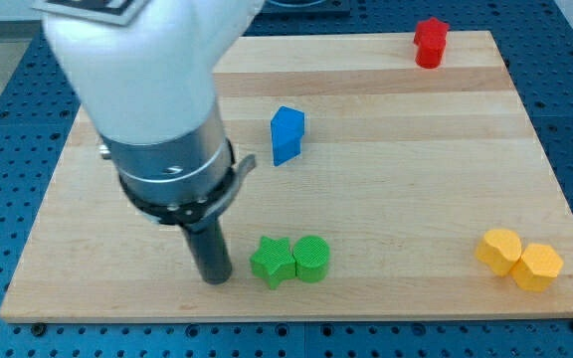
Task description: Push the green blocks towards the top left corner of the yellow blocks
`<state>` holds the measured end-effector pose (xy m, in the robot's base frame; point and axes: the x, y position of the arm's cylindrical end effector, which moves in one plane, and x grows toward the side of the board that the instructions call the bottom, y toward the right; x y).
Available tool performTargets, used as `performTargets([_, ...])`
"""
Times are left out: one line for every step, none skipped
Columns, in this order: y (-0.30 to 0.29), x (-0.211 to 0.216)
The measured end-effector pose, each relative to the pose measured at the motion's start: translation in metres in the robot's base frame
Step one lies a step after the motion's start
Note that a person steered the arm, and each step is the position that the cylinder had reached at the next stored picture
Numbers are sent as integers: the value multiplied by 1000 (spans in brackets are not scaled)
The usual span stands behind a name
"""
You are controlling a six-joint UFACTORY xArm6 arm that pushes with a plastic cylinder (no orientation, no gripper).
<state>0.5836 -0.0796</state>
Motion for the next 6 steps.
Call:
performTargets([27,0])
performTargets([50,0])
performTargets([75,0])
performTargets([100,-1])
performTargets([127,-1])
performTargets([161,-1])
